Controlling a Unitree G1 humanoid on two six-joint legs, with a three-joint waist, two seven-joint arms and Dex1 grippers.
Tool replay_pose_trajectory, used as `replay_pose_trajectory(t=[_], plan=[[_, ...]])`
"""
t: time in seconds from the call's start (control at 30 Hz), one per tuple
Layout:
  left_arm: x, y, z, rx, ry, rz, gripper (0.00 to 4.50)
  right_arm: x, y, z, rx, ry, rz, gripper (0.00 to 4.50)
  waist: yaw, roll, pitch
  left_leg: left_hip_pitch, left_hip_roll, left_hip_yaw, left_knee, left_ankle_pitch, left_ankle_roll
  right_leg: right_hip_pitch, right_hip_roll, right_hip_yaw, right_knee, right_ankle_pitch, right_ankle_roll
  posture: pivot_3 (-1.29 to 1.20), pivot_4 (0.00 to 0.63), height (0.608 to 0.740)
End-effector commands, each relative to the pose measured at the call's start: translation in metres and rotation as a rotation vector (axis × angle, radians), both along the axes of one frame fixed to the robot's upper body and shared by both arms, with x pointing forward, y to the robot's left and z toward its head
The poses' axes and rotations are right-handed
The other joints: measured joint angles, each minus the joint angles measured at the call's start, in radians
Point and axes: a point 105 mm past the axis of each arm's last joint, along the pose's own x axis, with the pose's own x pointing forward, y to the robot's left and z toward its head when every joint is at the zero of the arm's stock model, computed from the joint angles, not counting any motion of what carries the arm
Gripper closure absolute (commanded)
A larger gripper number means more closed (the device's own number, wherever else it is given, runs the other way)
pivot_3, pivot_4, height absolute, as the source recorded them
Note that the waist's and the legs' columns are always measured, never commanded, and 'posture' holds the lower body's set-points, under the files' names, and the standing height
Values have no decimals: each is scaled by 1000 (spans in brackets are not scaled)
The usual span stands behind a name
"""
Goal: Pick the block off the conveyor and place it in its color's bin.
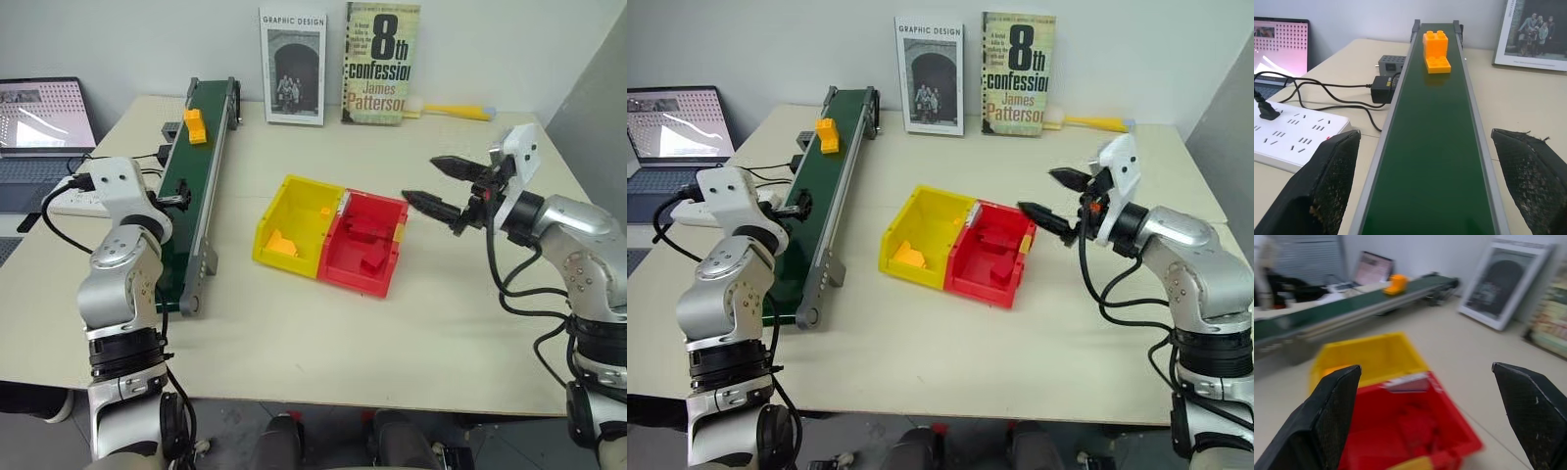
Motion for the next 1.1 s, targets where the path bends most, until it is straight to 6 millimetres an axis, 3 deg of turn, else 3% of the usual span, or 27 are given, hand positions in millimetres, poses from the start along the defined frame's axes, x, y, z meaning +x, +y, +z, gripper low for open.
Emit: replay_pose_trajectory(t=[0.03, 0.57, 1.03, 1.1], plan=[[3, -1, 17, 11, -59, -2, 30, -21, 20, 14, -20, -17, 132, 0, 0, 0, 0, 0, 0, 0, 0, 0, 0, 0, 0, 0, 0, 0, 0, 0, 150, 740], [12, -8, 12, 1, -30, -12, 30, -30, 27, 14, -38, -28, 145, 0, 0, 0, 0, -1, 0, 0, 0, 0, -1, 0, -1, 0, -2, 0, 0, 0, 150, 740], [17, -2, 6, -35, -18, 31, 30, -32, 24, 15, -50, -42, 106, 0, 1, 0, 0, -1, 0, 0, 0, 0, -1, 0, -1, 0, -2, 0, 0, 0, 150, 740], [16, -1, 4, -89, -24, 23, 392, -32, 23, 16, -47, -42, 104, 0, 1, 0, 0, -1, 0, 0, 0, 0, -1, 0, -1, 0, -2, 0, 0, 0, 150, 740]])
